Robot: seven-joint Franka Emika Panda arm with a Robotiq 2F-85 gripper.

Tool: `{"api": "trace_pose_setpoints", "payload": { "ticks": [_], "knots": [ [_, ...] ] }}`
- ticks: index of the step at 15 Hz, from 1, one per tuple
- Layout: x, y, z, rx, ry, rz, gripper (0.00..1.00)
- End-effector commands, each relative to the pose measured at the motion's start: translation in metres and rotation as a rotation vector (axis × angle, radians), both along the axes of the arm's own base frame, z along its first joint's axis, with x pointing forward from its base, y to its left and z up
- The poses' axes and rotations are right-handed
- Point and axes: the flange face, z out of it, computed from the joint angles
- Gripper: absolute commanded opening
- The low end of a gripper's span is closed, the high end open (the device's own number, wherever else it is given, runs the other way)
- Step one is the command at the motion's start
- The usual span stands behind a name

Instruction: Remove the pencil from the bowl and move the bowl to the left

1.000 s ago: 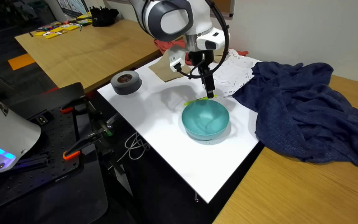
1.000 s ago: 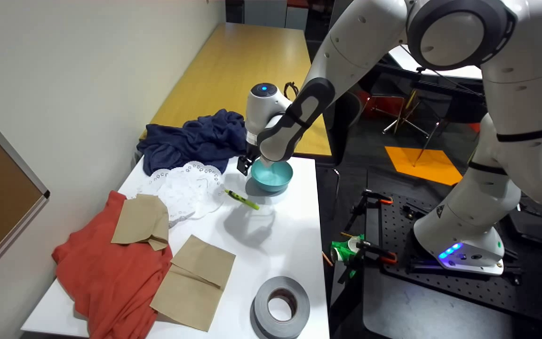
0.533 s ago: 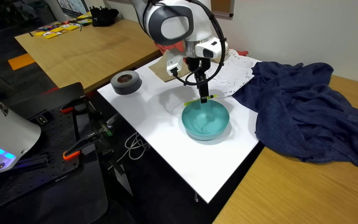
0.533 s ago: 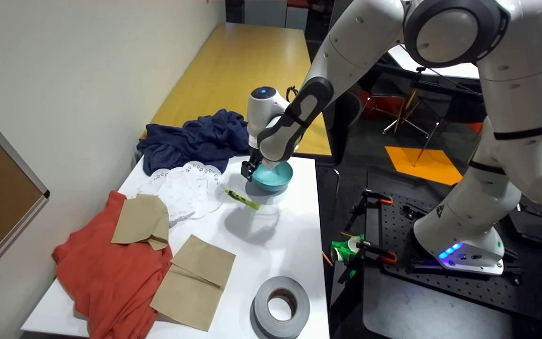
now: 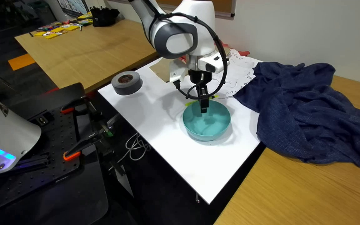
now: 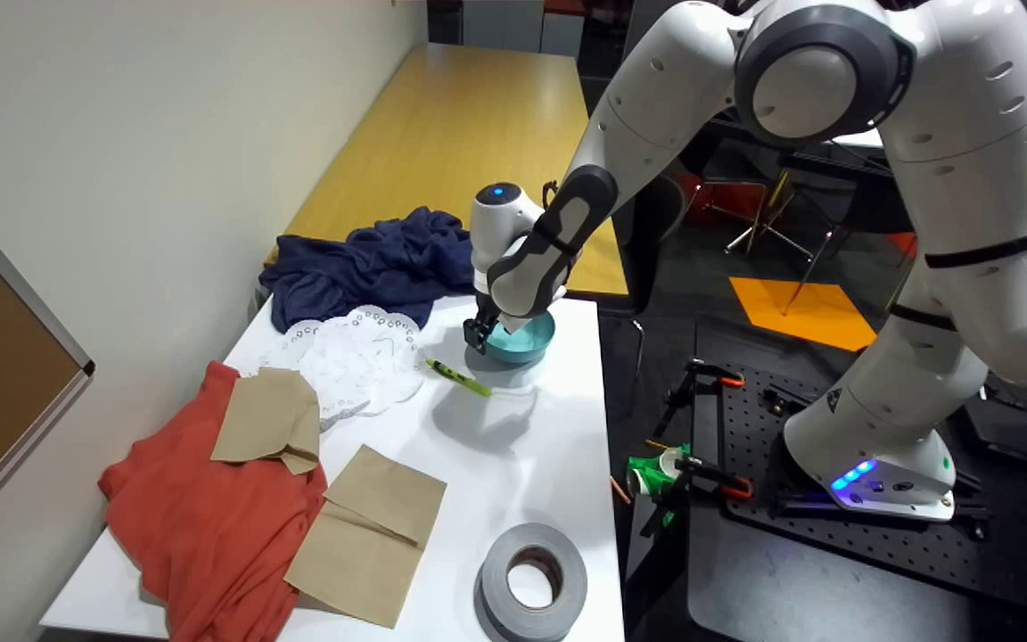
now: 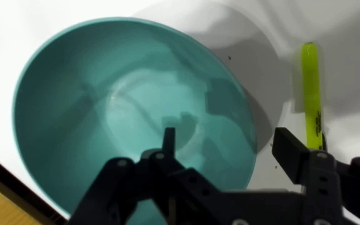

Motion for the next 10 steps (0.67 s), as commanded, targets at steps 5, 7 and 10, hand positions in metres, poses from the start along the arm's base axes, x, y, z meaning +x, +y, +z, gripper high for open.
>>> {"api": "trace_pose_setpoints", "payload": {
  "ticks": [5,7,10],
  "knots": [
    [0.012,-0.002,-0.004,0.003,-0.016,0.005,0.19],
    [0.014,-0.002,0.0,0.003,-0.024,0.002,0.03],
    [0.014,-0.002,0.008,-0.001,-0.035,-0.004,0.0]
  ]
}}
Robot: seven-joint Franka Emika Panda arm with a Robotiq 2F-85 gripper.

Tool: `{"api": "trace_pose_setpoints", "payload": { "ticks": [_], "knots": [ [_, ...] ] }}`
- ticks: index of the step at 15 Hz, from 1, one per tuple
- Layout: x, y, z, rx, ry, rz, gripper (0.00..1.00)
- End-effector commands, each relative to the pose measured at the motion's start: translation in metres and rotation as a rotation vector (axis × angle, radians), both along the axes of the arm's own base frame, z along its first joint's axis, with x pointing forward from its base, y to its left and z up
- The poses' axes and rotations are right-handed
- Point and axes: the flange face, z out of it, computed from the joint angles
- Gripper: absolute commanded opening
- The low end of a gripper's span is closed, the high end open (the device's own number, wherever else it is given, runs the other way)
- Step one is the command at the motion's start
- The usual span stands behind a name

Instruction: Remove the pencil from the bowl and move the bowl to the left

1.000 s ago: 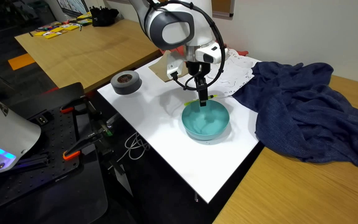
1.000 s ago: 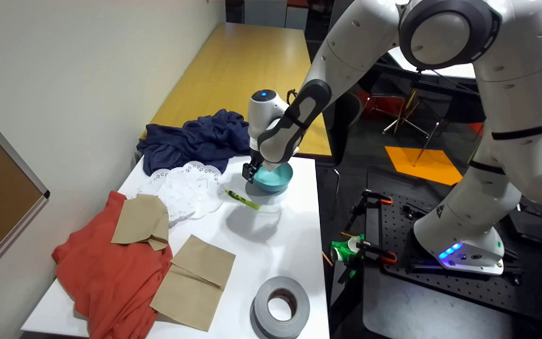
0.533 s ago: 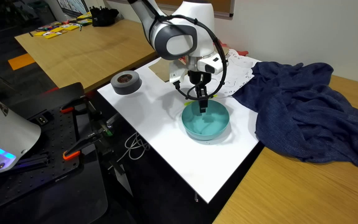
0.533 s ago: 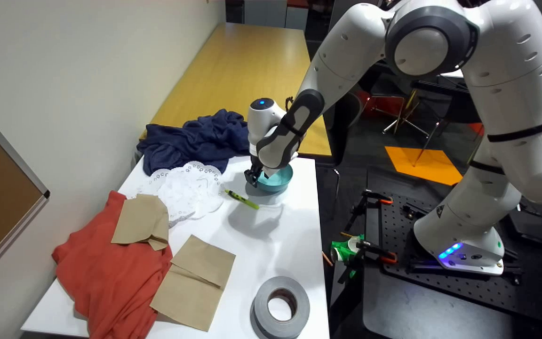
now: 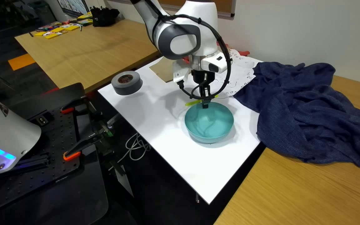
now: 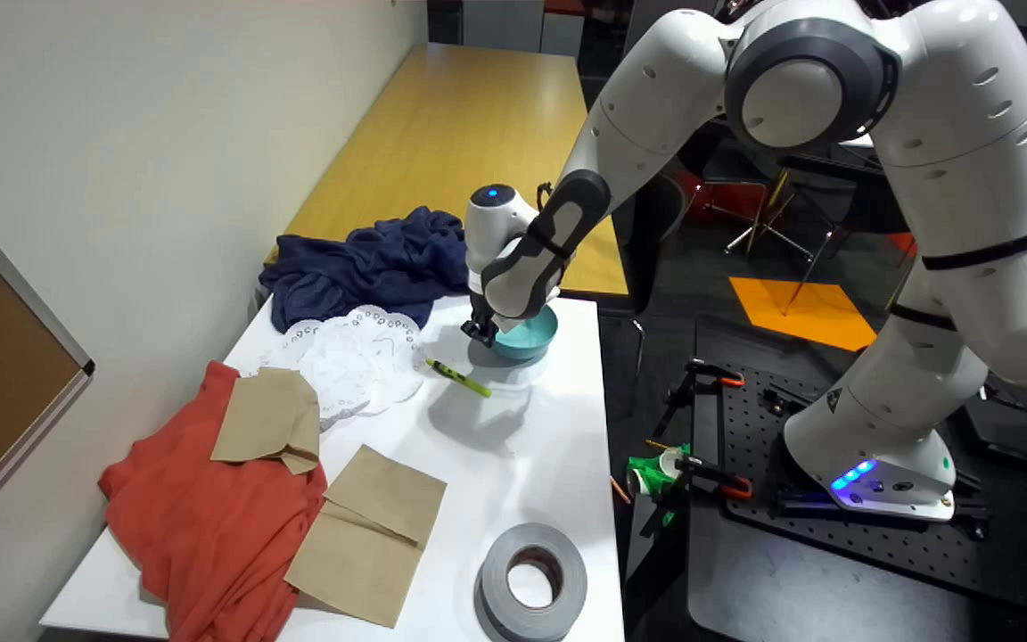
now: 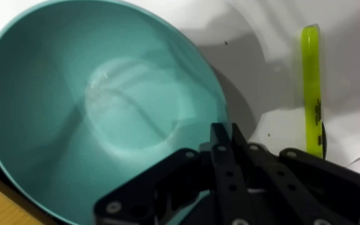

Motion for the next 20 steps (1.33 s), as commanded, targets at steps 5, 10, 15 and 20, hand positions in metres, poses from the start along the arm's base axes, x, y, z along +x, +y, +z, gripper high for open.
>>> {"api": "trace_pose_setpoints", "payload": {
  "ticks": [5,10,15,20],
  "knots": [
    [0.0,0.008,0.042,-0.002,-0.053,-0.009,0.01],
    [-0.011,0.039,0.081,-0.014,-0.098,0.034,0.01],
    [-0.025,0.095,0.109,0.029,-0.115,0.131,0.01],
    [-0.035,0.167,0.112,0.083,-0.103,0.259,0.01]
  ]
}}
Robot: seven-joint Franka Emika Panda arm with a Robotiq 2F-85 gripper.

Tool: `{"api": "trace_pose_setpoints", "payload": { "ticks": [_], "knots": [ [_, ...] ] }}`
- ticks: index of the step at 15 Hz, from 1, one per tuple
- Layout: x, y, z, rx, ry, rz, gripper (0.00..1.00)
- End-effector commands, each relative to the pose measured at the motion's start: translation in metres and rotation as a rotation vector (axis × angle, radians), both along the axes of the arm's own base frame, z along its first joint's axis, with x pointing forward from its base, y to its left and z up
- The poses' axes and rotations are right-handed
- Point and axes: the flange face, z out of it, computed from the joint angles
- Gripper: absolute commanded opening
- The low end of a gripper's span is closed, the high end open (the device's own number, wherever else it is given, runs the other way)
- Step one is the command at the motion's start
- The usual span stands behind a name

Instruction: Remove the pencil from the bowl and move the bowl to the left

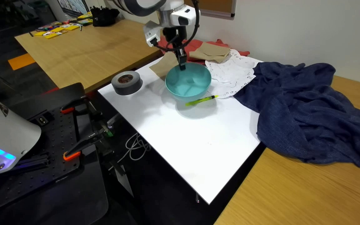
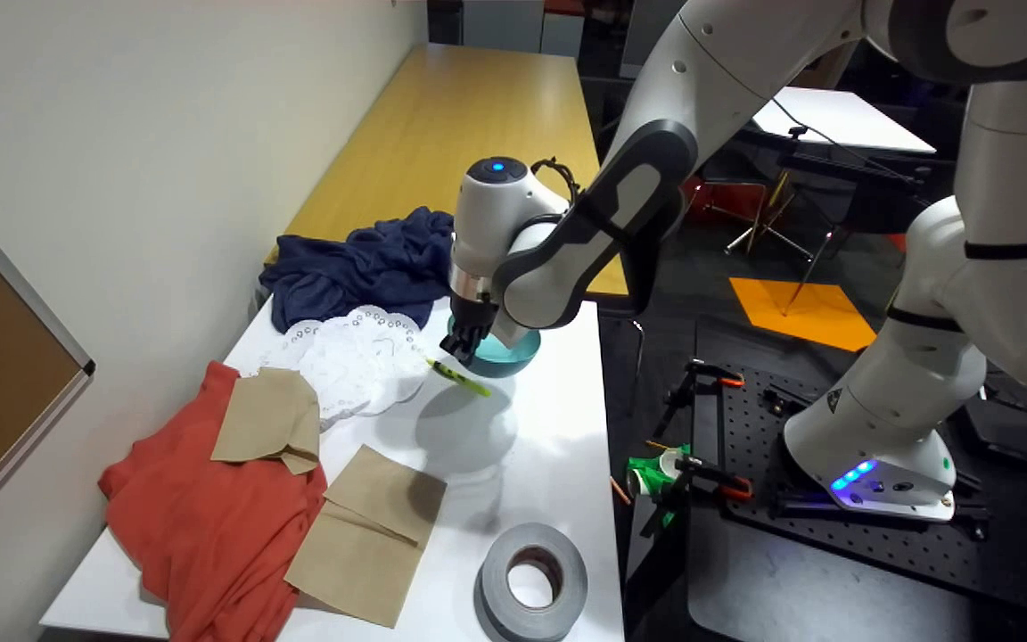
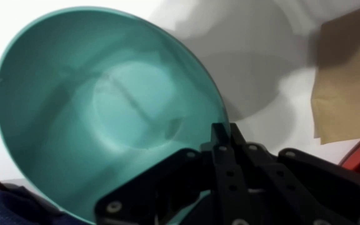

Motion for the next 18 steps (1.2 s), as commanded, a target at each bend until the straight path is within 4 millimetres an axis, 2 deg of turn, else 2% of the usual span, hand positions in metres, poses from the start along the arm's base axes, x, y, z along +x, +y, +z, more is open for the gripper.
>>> {"api": "trace_pose_setpoints", "payload": {
  "ticks": [1,4,7,11,18],
  "knots": [
    [-0.013,0.044,0.008,0.029,-0.003,0.084,0.01],
    [-0.015,0.076,-0.001,0.051,0.005,0.158,0.01],
    [-0.017,0.093,-0.011,0.069,0.001,0.217,0.01],
    [-0.019,0.105,-0.034,0.071,0.007,0.283,0.01],
    [-0.022,0.112,-0.073,0.048,0.024,0.326,0.01]
  ]
}}
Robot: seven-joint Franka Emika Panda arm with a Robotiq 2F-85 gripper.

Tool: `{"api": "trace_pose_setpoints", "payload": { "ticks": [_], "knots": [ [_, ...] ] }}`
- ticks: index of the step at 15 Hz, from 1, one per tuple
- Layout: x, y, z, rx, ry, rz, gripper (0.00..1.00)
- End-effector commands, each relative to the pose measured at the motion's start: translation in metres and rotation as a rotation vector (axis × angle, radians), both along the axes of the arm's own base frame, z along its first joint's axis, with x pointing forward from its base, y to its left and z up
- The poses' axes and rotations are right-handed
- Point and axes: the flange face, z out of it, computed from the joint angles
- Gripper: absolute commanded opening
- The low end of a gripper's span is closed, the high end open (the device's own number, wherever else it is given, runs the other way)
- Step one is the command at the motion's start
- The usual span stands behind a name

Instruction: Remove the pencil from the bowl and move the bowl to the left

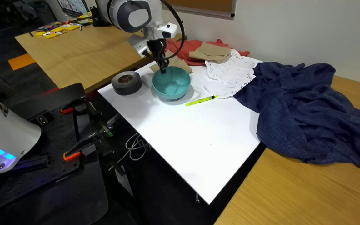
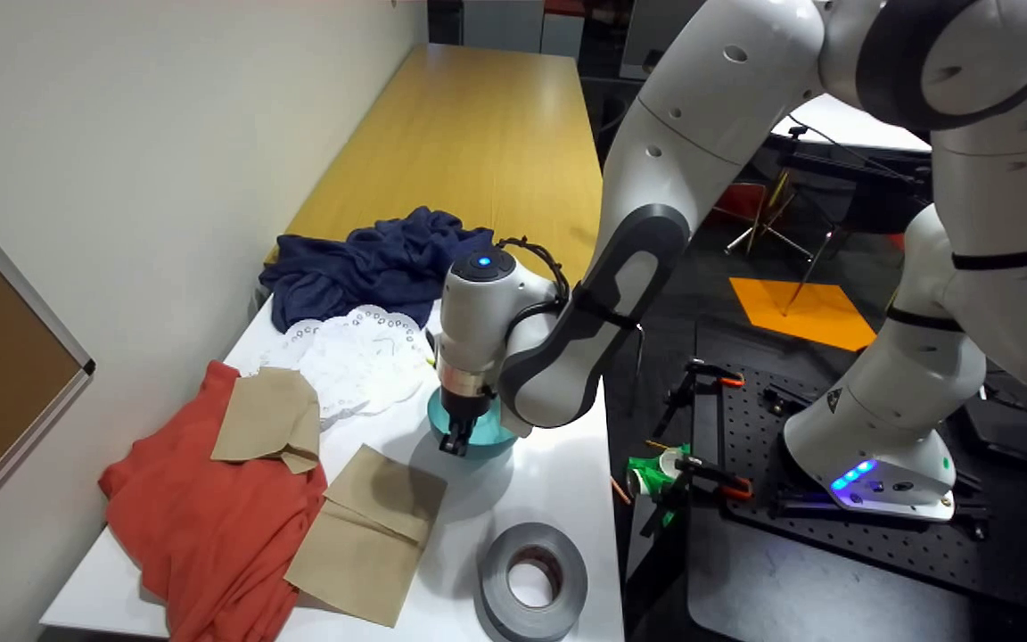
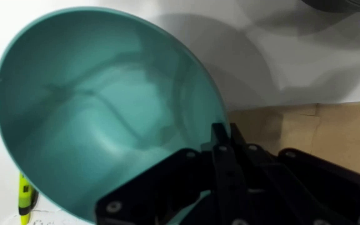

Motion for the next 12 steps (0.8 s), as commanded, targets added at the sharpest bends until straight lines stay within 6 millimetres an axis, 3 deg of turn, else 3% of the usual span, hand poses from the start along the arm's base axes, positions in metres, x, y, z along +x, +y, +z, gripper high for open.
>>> {"api": "trace_pose_setpoints", "payload": {
  "ticks": [1,3,6,11,12],
  "knots": [
    [0.006,0.007,-0.009,-0.016,-0.026,0.039,0.28],
    [0.007,0.01,-0.007,-0.03,-0.039,0.051,0.37],
    [0.008,0.013,0.006,-0.049,-0.074,0.065,0.61],
    [0.007,0.007,0.05,-0.077,-0.134,0.031,0.98],
    [0.008,0.005,0.057,-0.081,-0.143,0.019,1.0]
  ]
}}
